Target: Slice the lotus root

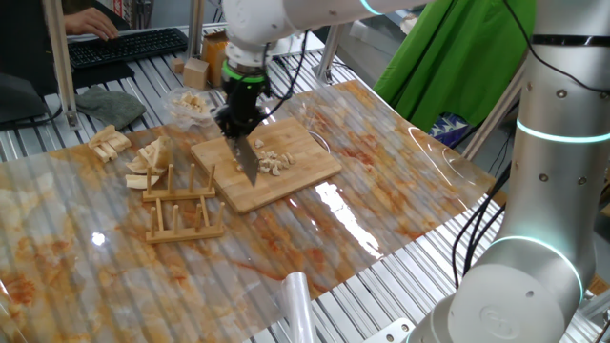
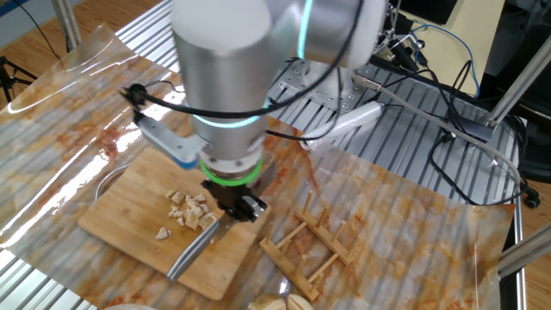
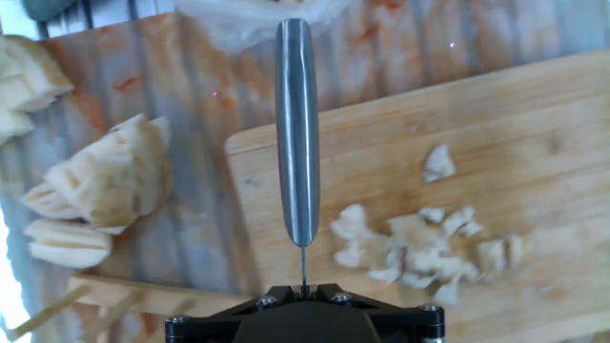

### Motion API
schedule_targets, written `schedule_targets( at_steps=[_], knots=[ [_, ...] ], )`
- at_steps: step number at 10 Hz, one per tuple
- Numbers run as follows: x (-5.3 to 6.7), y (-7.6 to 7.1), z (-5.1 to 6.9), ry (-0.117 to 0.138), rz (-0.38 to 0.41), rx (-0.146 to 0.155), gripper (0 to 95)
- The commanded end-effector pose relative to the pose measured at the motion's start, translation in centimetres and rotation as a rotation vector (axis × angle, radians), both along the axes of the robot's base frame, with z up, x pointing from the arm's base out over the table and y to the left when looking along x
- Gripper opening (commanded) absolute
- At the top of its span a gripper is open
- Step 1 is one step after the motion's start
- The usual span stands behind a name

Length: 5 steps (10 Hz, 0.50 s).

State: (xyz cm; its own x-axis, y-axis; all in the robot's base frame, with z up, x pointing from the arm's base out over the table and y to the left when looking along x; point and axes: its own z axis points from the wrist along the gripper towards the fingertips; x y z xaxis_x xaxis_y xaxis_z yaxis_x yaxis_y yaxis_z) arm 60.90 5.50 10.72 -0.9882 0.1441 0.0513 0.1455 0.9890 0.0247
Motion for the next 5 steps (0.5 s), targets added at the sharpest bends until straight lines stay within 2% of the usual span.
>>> schedule_targets(
  at_steps=[1, 5],
  knots=[
    [0.12, 0.03, -0.02, 0.004, 0.008, 0.006, 0.0],
    [0.12, -0.30, 0.03, 0.001, -0.018, 0.003, 0.0]
  ],
)
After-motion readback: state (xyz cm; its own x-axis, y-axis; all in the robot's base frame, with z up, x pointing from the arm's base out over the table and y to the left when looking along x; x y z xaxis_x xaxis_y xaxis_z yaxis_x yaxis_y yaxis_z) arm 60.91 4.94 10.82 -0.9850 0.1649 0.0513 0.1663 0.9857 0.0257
